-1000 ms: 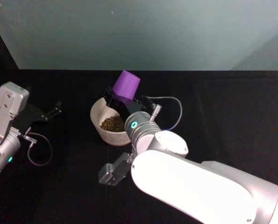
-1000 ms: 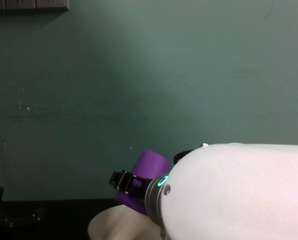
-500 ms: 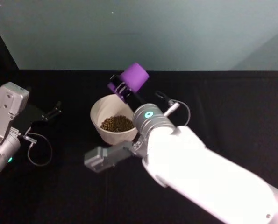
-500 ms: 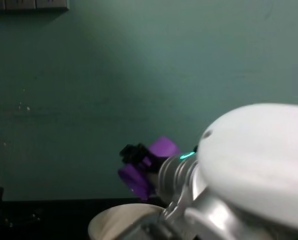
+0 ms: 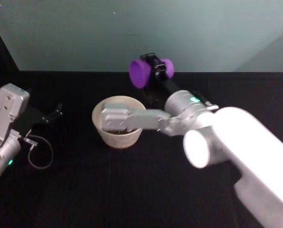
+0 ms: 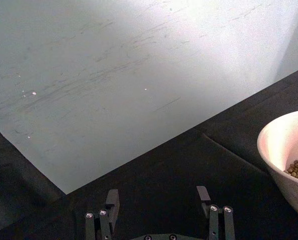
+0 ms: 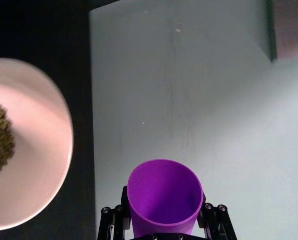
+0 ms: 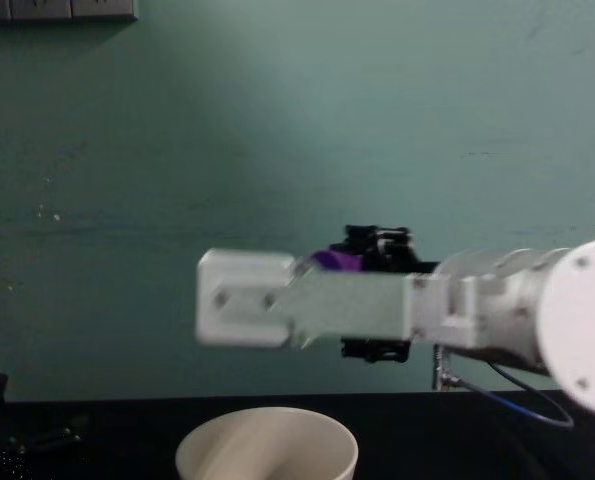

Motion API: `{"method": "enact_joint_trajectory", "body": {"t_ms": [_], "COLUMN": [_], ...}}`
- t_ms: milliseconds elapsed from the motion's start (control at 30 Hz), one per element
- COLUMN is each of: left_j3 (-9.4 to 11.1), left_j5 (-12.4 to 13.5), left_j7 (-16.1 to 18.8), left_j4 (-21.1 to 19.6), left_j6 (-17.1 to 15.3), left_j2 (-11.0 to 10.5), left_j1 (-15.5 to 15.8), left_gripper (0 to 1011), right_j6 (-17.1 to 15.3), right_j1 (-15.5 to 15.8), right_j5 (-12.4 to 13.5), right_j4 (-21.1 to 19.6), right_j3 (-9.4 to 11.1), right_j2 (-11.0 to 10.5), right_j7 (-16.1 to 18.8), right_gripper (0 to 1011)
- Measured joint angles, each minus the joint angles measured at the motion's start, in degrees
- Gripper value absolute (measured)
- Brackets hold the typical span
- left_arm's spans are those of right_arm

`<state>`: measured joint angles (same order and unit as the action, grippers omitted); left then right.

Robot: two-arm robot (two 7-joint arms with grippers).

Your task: Pick up the cup and pour the mung beans from the cup into the bowl.

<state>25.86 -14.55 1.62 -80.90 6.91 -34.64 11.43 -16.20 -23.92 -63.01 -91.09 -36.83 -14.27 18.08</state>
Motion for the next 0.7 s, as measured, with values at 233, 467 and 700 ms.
{"method": "enact_joint_trajectory", "body": {"t_ms": [233,467,700], "left_j3": [0.0,0.0,0.0], "left_j5": [0.0,0.0,0.0], "left_j7": [0.0,0.0,0.0], "left_j4": [0.0,0.0,0.0], "left_j6": [0.0,0.0,0.0], "left_j2": [0.0,0.0,0.0], "left_j1": [0.0,0.0,0.0], "left_gripper": [1000,1000,1000], "right_j6": [5.1,10.6,11.3], "right_j1": [3.6,6.6,6.9], "right_j5": [15.0,34.9,44.2], "right_j4": [-0.1,2.0,4.8], "right_j3": [8.4,18.1,21.6], "right_j2": [0.9,2.8,3.4], "right_j7": [-3.3,-1.3,2.9], "right_gripper": [726,726,726]}}
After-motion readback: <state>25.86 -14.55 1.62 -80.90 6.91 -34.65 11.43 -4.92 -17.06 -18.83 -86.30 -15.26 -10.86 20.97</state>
